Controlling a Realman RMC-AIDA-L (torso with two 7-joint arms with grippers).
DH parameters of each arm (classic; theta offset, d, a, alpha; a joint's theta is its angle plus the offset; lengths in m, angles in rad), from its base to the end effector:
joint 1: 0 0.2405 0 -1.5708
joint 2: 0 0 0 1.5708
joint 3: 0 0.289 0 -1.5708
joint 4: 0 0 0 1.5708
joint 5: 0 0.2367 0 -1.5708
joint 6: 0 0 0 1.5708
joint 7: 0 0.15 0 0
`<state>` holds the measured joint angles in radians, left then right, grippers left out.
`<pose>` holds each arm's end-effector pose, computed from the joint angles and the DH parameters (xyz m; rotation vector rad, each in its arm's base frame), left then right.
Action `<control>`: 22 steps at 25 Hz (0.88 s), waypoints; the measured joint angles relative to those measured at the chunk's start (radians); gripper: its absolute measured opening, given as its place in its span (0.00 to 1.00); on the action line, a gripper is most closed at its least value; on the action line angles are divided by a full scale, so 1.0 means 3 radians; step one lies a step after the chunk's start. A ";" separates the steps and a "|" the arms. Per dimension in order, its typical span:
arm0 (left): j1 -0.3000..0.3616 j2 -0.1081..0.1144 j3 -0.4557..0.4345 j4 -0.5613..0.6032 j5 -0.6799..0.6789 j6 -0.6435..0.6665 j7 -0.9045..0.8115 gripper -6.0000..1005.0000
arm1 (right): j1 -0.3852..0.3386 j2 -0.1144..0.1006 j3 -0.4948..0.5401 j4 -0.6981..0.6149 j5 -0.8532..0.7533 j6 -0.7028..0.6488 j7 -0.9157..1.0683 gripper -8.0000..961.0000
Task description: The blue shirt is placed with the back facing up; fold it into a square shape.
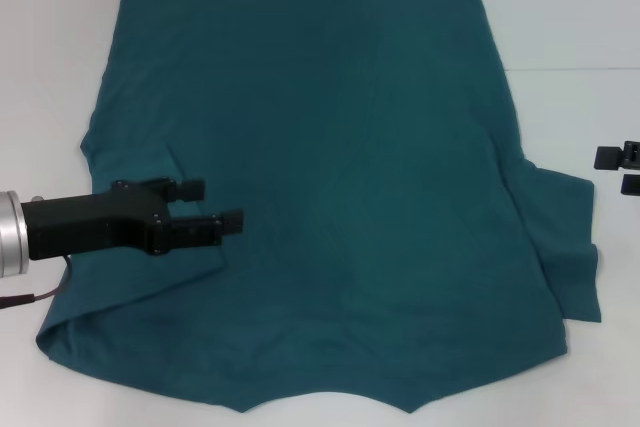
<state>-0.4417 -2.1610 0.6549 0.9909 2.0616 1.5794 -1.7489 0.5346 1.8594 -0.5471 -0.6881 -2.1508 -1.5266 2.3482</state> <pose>-0.2949 0.3621 0.0123 -2.5738 -0.9154 -0.6614 0.3609 0.3931 0.1020 -2.1013 1.7715 0.6418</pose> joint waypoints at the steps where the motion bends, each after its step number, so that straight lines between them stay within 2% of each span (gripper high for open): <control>1: -0.0002 0.0001 0.0000 0.0000 0.0000 -0.0013 0.0000 0.88 | 0.0001 -0.0016 -0.0011 0.0002 -0.0005 -0.0022 0.0046 0.98; 7: -0.0008 0.0009 -0.0103 -0.0001 0.0000 -0.0056 -0.0060 0.88 | 0.0007 -0.0155 -0.0031 0.0003 -0.0151 -0.0225 0.0490 0.98; 10: -0.0013 0.0009 -0.0153 -0.0005 0.0000 -0.0058 -0.0069 0.88 | 0.0018 -0.0187 -0.0031 -0.0018 -0.0295 -0.0271 0.0677 0.98; 13: -0.0016 0.0018 -0.0163 -0.0016 0.0000 -0.0070 -0.0073 0.88 | 0.0037 -0.0183 -0.0031 -0.0016 -0.0365 -0.0264 0.0716 0.98; 22: -0.0026 0.0023 -0.0169 -0.0021 0.0000 -0.0110 -0.0081 0.88 | 0.0197 -0.0082 -0.0034 0.0003 -0.0784 -0.0162 0.0666 0.98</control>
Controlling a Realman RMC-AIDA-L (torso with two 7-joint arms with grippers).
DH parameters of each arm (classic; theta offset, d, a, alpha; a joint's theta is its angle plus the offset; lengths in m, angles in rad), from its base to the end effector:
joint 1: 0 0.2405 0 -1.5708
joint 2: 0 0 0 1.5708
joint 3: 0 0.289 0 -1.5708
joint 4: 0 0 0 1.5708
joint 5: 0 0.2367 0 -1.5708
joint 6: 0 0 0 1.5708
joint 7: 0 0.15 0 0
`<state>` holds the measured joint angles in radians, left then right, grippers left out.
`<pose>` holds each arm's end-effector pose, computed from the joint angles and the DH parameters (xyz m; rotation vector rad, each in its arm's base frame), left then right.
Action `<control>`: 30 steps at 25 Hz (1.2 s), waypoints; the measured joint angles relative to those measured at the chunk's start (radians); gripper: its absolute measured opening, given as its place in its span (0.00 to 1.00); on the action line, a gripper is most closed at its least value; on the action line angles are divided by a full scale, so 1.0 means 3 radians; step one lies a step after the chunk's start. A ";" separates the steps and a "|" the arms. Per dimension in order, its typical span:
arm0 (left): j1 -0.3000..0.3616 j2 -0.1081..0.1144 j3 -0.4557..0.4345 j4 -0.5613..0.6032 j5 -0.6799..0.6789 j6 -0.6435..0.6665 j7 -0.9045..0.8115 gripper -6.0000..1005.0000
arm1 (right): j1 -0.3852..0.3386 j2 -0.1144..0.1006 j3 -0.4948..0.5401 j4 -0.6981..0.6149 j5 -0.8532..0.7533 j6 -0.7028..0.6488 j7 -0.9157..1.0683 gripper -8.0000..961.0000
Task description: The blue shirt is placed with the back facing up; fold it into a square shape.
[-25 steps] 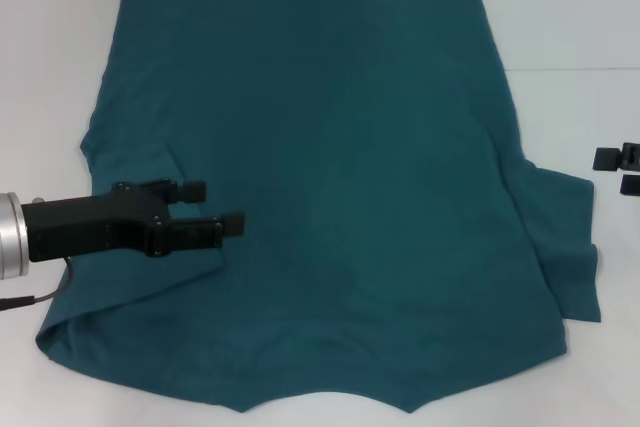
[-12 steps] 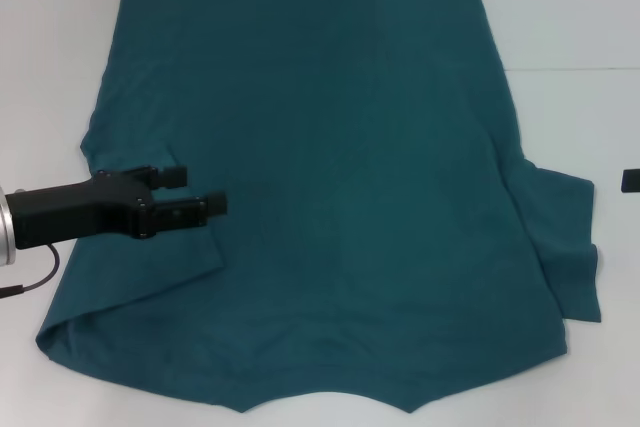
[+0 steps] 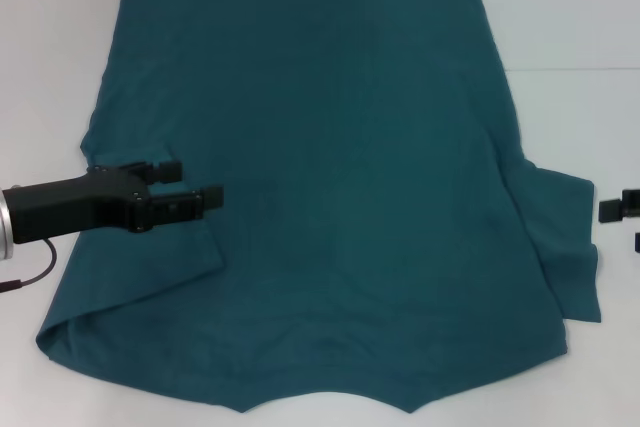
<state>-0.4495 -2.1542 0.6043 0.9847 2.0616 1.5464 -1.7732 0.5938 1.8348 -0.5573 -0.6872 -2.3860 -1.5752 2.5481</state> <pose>-0.3029 0.3686 0.0236 -2.4860 -0.9614 -0.6808 0.3647 0.3932 0.1004 -2.0187 2.0001 0.3441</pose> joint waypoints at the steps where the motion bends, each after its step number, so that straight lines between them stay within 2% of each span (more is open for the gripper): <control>1: -0.0009 0.0000 0.0000 0.0000 0.0000 0.0000 -0.0001 0.88 | 0.0020 0.0004 0.0000 0.0000 -0.0062 0.0001 -0.0024 0.98; 5: -0.0023 0.0001 0.0000 0.0000 0.0000 -0.0001 -0.0004 0.88 | 0.0056 0.0027 -0.0001 0.0000 -0.0131 0.0019 -0.0094 0.98; 13: -0.0023 -0.0010 0.0000 0.0000 0.0000 -0.0032 -0.0009 0.88 | 0.0038 0.0144 -0.0137 0.0024 -0.0136 0.0239 -0.0120 0.98; 24: -0.0036 -0.0022 0.0005 -0.0006 0.0000 -0.0089 -0.0011 0.88 | 0.0026 0.0150 -0.0148 0.0076 -0.0134 0.0402 -0.0317 0.98; 30: -0.0036 -0.0024 0.0001 -0.0011 0.0000 -0.0103 -0.0011 0.88 | 0.0030 0.0180 -0.0164 0.0086 -0.0137 0.0472 -0.0313 0.98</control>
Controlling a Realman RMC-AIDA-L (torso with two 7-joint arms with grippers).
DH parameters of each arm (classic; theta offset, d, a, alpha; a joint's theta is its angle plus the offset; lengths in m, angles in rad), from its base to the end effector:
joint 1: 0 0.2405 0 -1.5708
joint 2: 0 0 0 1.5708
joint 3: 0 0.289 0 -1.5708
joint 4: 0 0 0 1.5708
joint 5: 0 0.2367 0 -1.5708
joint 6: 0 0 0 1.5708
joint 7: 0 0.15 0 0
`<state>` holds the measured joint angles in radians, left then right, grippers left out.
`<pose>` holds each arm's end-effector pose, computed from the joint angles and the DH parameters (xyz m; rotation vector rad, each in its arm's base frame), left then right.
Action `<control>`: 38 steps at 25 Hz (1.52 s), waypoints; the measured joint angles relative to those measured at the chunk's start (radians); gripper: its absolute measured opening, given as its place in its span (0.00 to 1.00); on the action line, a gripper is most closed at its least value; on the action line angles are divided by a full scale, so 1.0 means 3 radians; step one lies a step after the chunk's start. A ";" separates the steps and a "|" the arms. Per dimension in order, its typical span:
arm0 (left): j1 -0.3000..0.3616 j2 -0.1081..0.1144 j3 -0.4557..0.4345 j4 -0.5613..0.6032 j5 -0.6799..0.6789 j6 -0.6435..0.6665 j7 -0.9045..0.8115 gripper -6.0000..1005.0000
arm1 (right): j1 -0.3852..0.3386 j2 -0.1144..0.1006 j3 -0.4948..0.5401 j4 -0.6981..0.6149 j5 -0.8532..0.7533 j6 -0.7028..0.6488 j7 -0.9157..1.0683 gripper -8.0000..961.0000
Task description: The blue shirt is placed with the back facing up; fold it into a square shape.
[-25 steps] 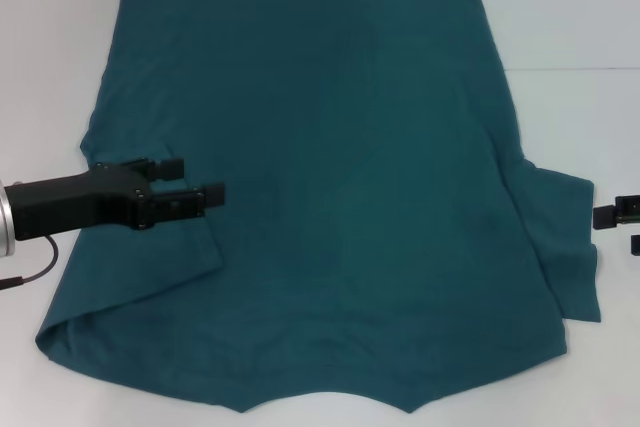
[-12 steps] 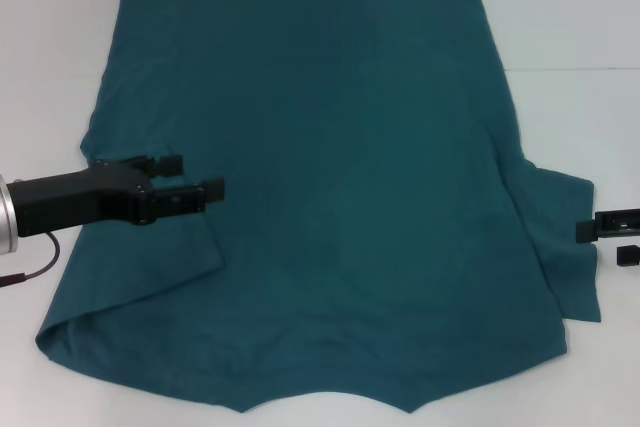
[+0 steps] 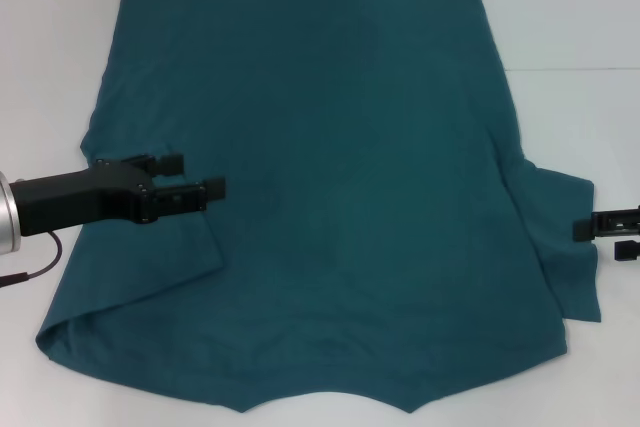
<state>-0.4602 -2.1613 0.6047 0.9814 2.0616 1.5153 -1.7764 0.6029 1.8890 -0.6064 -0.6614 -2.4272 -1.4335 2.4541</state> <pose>-0.3004 0.3745 0.0211 -2.4649 -0.9618 -0.6816 0.3715 0.4009 0.0665 -2.0566 1.8719 0.2479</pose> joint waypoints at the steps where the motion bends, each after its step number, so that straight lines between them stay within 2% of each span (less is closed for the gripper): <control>1: 0.0000 0.0000 0.0000 0.0000 0.0000 -0.0005 0.0000 0.88 | 0.0001 0.0005 -0.0002 0.0003 0.0000 0.0013 -0.0003 0.98; 7: 0.0000 0.0000 -0.0001 0.0000 0.0000 -0.0010 0.0000 0.88 | 0.0002 0.0026 -0.0005 0.0042 0.0000 0.0046 0.0005 0.98; 17: 0.0000 0.0001 -0.0001 0.0009 -0.0035 -0.0009 0.0000 0.88 | 0.0012 -0.0001 0.0029 0.0172 0.0002 0.0137 0.0118 0.98; 25: 0.0011 0.0003 -0.0001 0.0006 -0.0053 -0.0009 0.0000 0.88 | 0.0043 0.0046 0.0006 0.0194 0.0001 0.0250 0.0085 0.98; 38: 0.0018 0.0012 -0.0001 0.0006 -0.0087 -0.0018 0.0000 0.88 | 0.0079 0.0044 0.0014 0.0302 0.0016 0.0297 0.0085 0.98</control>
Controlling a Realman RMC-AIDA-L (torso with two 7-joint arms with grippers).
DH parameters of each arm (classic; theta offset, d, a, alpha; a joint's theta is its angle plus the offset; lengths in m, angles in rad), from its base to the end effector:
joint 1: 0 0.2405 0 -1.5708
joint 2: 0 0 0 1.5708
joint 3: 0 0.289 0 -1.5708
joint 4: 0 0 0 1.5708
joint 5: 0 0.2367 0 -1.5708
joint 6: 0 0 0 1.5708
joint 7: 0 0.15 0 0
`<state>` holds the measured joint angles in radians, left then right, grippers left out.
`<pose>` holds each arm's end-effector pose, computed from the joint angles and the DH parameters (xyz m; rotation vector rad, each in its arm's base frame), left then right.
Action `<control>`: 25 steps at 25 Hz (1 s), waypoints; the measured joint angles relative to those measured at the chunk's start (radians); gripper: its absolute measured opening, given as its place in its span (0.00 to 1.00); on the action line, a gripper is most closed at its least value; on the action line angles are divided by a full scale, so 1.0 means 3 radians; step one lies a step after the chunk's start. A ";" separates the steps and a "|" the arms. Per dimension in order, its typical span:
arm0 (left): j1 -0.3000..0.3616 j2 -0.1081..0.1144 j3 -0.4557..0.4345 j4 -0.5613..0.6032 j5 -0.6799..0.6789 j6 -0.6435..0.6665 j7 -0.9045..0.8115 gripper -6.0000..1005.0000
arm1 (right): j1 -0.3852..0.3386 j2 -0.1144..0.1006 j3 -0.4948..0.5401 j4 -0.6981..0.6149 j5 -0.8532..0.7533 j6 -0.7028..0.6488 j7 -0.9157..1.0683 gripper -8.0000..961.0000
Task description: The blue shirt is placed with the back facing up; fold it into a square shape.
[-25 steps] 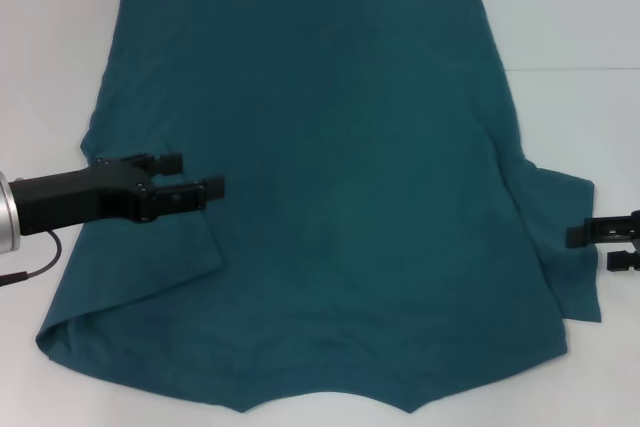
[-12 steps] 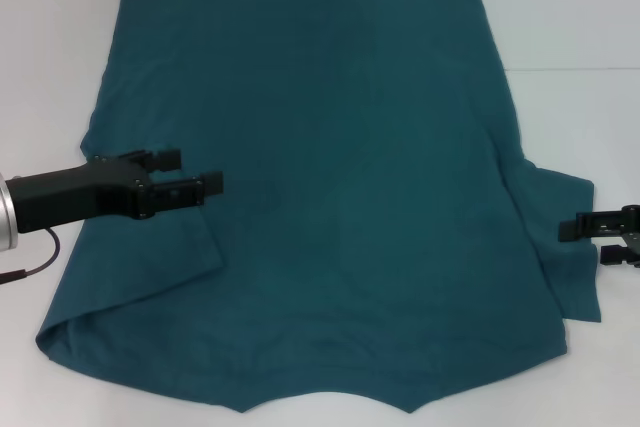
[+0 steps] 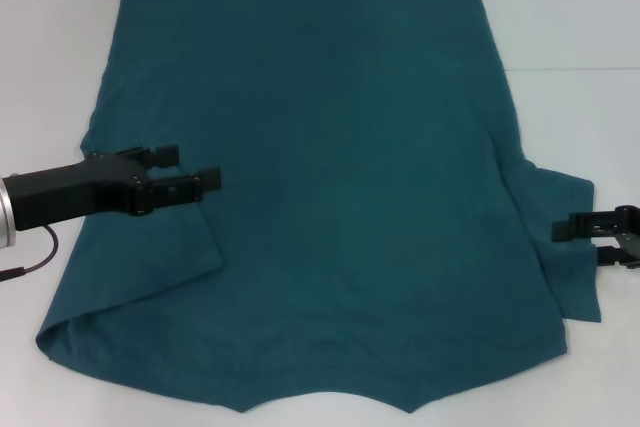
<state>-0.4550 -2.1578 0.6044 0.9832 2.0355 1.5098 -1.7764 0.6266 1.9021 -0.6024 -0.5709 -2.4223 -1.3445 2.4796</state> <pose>-0.3003 0.3754 0.0254 -2.4442 -0.9558 -0.7072 0.3740 0.4062 0.0433 -1.9910 1.9386 0.2790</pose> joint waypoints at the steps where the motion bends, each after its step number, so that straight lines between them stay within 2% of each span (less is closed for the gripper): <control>1: -0.0001 0.0000 0.0000 0.0000 0.0000 -0.0002 0.0000 0.88 | 0.0007 0.0000 -0.0003 0.0009 0.0000 0.0008 0.0000 0.98; 25: 0.0024 0.0008 0.0000 0.0003 -0.0010 -0.0042 0.0000 0.88 | 0.0022 0.0025 0.0040 0.0053 0.0158 -0.0010 -0.0092 0.98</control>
<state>-0.4479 -2.1552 0.6044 0.9842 2.0325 1.4971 -1.7764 0.6330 1.9095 -0.5904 -0.5550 -2.3748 -1.3476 2.4519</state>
